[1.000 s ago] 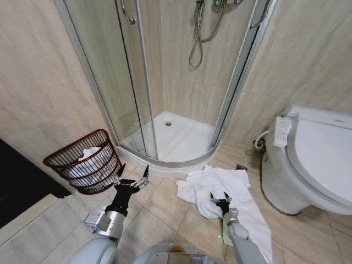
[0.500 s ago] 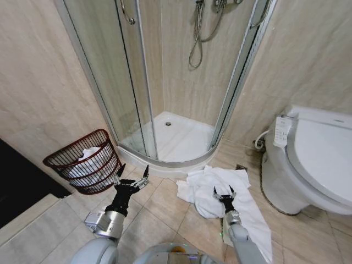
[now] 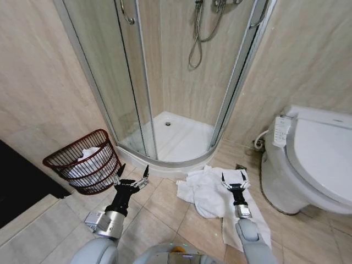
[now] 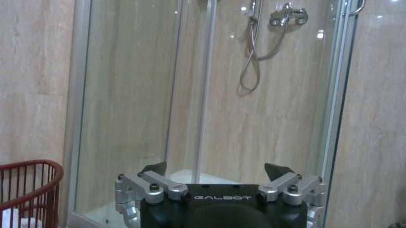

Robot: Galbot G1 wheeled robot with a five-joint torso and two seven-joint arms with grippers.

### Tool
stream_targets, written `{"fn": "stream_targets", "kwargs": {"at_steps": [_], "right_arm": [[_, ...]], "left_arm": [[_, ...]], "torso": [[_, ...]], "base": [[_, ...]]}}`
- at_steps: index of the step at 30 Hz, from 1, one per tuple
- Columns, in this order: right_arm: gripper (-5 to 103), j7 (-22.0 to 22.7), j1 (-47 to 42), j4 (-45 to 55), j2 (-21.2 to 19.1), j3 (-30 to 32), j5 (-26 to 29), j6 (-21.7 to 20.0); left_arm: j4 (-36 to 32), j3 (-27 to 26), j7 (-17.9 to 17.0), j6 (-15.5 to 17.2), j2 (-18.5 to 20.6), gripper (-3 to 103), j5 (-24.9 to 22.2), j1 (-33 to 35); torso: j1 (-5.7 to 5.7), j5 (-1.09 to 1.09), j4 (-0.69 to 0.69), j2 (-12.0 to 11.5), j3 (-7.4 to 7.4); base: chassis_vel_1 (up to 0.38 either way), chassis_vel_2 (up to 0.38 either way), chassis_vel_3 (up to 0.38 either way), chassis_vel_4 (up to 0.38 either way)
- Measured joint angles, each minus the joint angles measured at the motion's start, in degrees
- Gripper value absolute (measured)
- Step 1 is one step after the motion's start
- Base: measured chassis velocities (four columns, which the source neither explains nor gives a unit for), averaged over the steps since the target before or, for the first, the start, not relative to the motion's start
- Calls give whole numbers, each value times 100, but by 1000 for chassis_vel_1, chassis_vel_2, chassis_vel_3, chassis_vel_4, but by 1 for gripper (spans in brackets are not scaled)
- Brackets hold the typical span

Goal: Discard the used towel into the hamper.

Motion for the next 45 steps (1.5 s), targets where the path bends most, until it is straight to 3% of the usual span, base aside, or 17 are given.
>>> {"fn": "stream_targets", "kwargs": {"at_steps": [5,9,11,12,15,16,21,24,25,28,29,32,38,45], "right_arm": [[100,187,-17,710,-80,44,279,79],[100,218,-85,1078,-151,112,410,-222],[100,-47,-298,1280,-172,105,953,-997],[100,-47,-298,1280,-172,105,953,-997],[100,-208,-499,1252,-238,-6,2060,-2605],[100,-200,-473,1036,-261,-37,2221,-2799],[100,-70,-184,288,-272,-38,1890,-2632],[100,-799,-183,136,-529,-72,2109,-3176],[100,-799,-183,136,-529,-72,2109,-3176],[100,-1719,-27,-301,-695,-244,2387,-3882],[100,-1719,-27,-301,-695,-244,2387,-3882],[100,-2267,358,-989,-711,-478,2681,-4390],[100,-2366,925,-1830,-605,-606,2733,-4654],[100,-2156,1199,-2454,-641,-654,2453,-4775]], "left_arm": [[0,0,0,0,1,100,0,0],[-1,0,0,0,0,100,0,0],[0,0,0,0,1,100,0,0],[0,0,0,0,1,100,0,0],[0,0,0,0,0,100,0,0],[0,0,0,0,0,100,0,0],[0,0,0,0,0,100,0,0],[0,0,0,0,1,100,0,0],[0,0,0,0,1,100,0,0],[0,0,0,0,0,100,0,0],[0,0,0,0,0,100,0,0],[-1,0,0,0,1,100,0,0],[-1,0,0,0,1,100,0,0],[0,0,0,0,0,100,0,0]], "torso": [[0,-5,0,0,0],[0,-3,0,0,0],[0,-1,0,0,0],[0,-1,0,0,0],[0,0,-2,0,0],[0,-1,-2,0,0],[0,3,1,0,0],[0,-5,-1,0,0],[0,-5,-1,0,0],[0,0,-1,0,0],[0,0,-1,0,0],[0,1,-1,0,0],[0,-1,1,0,1],[0,-1,0,0,1]], "base": [[0,0,0,0],[0,0,0,0],[0,0,0,0],[0,0,0,0],[0,0,0,0],[0,0,0,0],[0,0,0,0],[0,0,0,0],[0,0,0,0],[0,0,0,0],[0,0,0,0],[0,0,0,0],[0,0,0,0],[0,0,0,0]]}}
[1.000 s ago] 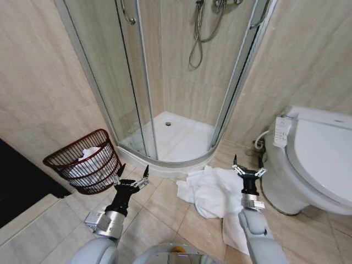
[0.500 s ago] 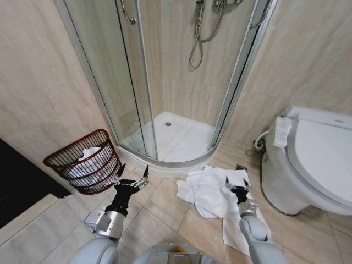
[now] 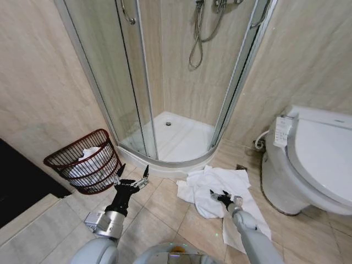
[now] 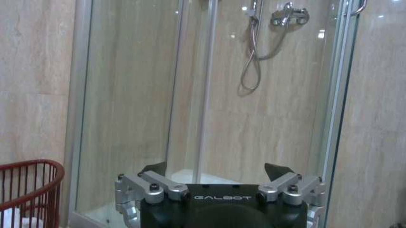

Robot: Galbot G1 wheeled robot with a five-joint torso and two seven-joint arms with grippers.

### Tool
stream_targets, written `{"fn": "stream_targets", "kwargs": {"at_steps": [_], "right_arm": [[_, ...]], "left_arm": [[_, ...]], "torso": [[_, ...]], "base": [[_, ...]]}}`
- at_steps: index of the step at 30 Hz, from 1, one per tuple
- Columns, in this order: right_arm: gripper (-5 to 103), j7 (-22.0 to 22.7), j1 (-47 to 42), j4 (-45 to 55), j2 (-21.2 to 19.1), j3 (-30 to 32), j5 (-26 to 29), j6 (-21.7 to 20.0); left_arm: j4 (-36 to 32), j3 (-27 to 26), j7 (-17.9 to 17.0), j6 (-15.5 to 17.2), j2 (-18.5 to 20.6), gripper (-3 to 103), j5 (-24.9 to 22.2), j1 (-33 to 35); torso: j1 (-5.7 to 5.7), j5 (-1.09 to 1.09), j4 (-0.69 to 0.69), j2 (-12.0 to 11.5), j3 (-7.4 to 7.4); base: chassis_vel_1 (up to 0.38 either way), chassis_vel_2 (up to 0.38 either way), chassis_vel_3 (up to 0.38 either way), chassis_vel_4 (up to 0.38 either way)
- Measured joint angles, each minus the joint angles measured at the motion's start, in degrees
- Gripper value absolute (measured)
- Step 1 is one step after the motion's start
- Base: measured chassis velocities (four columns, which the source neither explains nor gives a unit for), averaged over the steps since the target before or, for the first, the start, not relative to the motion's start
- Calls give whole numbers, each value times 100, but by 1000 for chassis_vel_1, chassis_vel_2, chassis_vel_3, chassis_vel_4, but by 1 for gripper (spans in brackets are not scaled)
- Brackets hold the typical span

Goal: Discard the used towel into the hamper.

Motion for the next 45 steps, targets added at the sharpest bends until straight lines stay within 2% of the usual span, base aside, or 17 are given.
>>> {"fn": "stream_targets", "kwargs": {"at_steps": [5,7,10,12,13,16,18,21,22,26,30,33,35,39,43,45], "right_arm": [[103,35,90,-311,-45,-27,-68,-64],[93,-44,92,-387,-51,-23,-101,-1],[88,-58,90,-433,-47,-18,-117,99],[77,-62,85,-441,-42,-13,-118,165],[77,-62,85,-441,-42,-13,-118,165],[61,-64,53,-386,-40,-13,-118,275],[61,-60,37,-344,-39,-12,-117,283],[44,8,-47,-150,-20,1,-118,358],[44,8,-47,-150,-20,1,-118,358],[24,118,-179,108,23,78,-159,703],[20,125,-319,393,23,131,-73,742],[13,196,-502,726,49,210,-54,958],[13,247,-619,931,99,285,-119,1246],[13,161,-929,1476,141,474,-28,1564],[13,42,-1140,1865,140,597,-1,1741],[13,4,-1429,2448,169,763,20,1881]], "left_arm": [[0,0,0,0,0,100,0,0],[0,0,0,0,0,100,0,0],[0,0,0,0,0,100,0,0],[0,0,0,0,0,100,0,0],[0,0,0,0,0,100,0,0],[0,0,0,0,0,100,0,0],[0,0,0,0,0,100,0,0],[0,0,0,0,0,100,0,0],[0,0,0,0,0,100,0,0],[0,0,0,0,0,100,0,0],[0,0,0,0,0,100,0,0],[0,0,0,0,0,100,0,0],[0,0,0,0,0,100,0,0],[0,0,0,0,0,100,0,0],[0,0,0,0,0,100,0,0],[0,0,0,0,0,100,0,0]], "torso": [[0,-1,0,0,0],[0,-1,0,0,0],[0,0,0,0,0],[0,0,0,0,0],[0,0,0,0,0],[0,0,0,0,0],[0,0,-1,0,0],[0,0,-1,0,0],[0,0,-1,0,0],[0,1,0,0,0],[0,0,-1,0,0],[0,-1,-1,0,0],[0,0,0,0,0],[0,0,0,0,0],[0,0,0,0,0],[0,1,0,0,0]], "base": [[0,0,0,0],[0,0,0,0],[0,0,0,0],[0,0,0,0],[0,0,0,0],[0,0,0,0],[0,0,0,0],[0,0,0,0],[0,0,0,0],[0,0,0,0],[0,0,0,0],[0,0,0,0],[0,0,0,0],[0,0,0,0],[0,0,0,0],[0,0,0,0]]}}
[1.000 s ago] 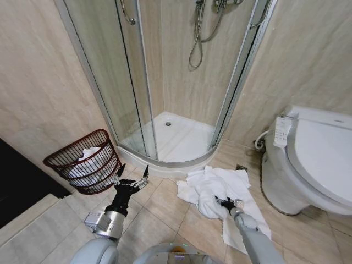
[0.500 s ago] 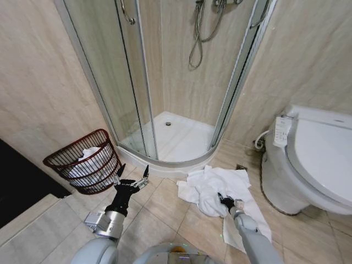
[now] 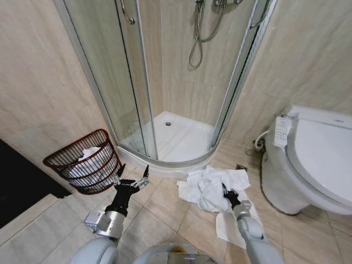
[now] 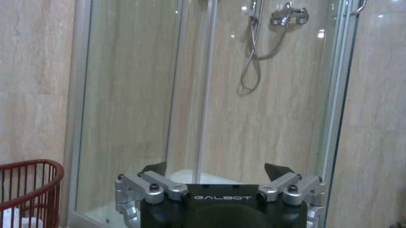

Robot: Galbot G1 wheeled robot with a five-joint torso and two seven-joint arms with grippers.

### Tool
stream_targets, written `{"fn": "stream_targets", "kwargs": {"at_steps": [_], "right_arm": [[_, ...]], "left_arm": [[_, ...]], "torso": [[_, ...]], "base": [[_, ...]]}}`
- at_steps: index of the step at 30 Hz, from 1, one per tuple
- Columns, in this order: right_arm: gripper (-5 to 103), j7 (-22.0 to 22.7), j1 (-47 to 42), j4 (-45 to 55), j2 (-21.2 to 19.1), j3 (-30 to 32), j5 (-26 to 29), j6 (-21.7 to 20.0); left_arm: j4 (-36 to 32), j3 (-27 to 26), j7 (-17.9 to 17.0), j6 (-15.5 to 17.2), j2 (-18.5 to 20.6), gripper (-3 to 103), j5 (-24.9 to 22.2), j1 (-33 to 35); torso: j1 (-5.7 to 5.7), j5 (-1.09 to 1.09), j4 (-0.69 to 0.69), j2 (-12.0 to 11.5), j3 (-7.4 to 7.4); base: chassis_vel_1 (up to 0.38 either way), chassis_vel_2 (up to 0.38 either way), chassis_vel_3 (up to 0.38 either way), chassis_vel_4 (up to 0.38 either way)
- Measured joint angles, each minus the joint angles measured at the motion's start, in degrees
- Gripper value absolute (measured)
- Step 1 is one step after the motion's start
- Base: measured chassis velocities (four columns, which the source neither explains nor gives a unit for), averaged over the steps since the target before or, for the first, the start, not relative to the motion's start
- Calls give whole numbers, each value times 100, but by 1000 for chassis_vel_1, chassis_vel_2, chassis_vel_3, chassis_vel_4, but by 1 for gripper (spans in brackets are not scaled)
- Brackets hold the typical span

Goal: Discard the used towel into the hamper.

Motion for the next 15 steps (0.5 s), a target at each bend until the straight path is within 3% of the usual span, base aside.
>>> {"fn": "stream_targets", "kwargs": {"at_steps": [7,9,15], "right_arm": [[13,29,-894,1870,248,576,0,111],[13,94,-1325,2691,439,864,-58,279],[13,300,-1944,3903,757,1508,-302,720]], "left_arm": [[0,0,0,0,0,100,0,0],[0,0,0,0,0,100,0,0],[0,0,0,0,0,100,0,0]], "torso": [[0,-1,0,0,0],[0,-3,0,0,-1],[0,-2,-1,0,-1]], "base": [[0,0,0,0],[0,0,0,0],[0,0,0,0]]}}
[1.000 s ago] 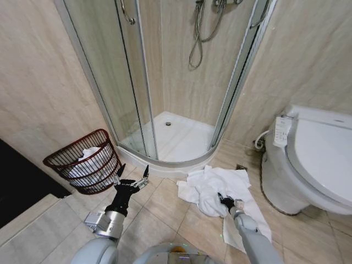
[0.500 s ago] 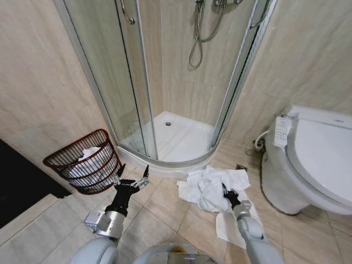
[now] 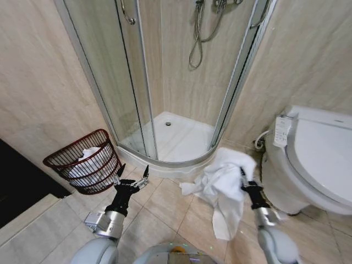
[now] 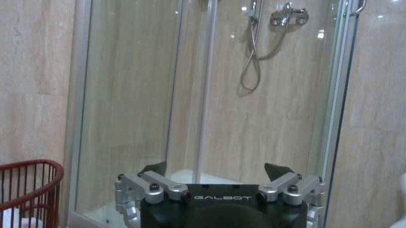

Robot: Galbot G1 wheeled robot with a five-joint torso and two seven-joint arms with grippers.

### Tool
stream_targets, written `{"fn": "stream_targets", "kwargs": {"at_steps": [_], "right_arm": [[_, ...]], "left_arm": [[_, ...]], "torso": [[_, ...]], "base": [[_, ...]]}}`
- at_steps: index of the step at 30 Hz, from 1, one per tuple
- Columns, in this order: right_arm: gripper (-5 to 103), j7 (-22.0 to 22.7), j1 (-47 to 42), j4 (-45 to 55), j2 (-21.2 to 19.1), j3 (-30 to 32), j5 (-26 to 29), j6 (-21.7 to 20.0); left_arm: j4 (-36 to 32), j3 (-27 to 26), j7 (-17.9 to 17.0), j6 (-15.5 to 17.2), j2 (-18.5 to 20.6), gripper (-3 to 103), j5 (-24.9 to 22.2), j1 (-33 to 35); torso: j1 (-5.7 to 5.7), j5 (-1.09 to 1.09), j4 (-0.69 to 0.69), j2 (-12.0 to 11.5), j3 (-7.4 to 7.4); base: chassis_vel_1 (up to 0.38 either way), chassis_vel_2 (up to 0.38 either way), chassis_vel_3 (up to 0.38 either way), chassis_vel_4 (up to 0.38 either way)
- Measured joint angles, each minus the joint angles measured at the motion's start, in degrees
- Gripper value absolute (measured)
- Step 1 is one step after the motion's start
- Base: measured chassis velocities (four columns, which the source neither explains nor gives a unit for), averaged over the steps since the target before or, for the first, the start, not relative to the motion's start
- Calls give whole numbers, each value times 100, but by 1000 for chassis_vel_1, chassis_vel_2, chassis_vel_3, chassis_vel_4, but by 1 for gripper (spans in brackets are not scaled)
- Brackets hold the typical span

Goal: Discard the used towel into the hamper.

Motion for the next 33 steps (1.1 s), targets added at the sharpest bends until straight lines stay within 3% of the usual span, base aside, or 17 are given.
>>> {"fn": "stream_targets", "kwargs": {"at_steps": [7,12,24,33], "right_arm": [[13,386,-24,822,-14,545,-51,184],[13,710,238,1193,-376,742,275,58],[13,1006,540,1444,-824,1070,652,56],[13,1093,802,1436,-1152,1045,831,-183]], "left_arm": [[0,0,0,0,0,100,0,0],[0,0,0,0,0,100,0,0],[0,0,0,0,0,100,0,0],[0,0,0,0,0,100,0,0]], "torso": [[0,2,0,0,0],[0,1,1,0,1],[0,1,0,0,1],[4,1,1,53,43]], "base": [[0,0,0,0],[0,0,0,0],[0,0,0,0],[0,0,0,0]]}}
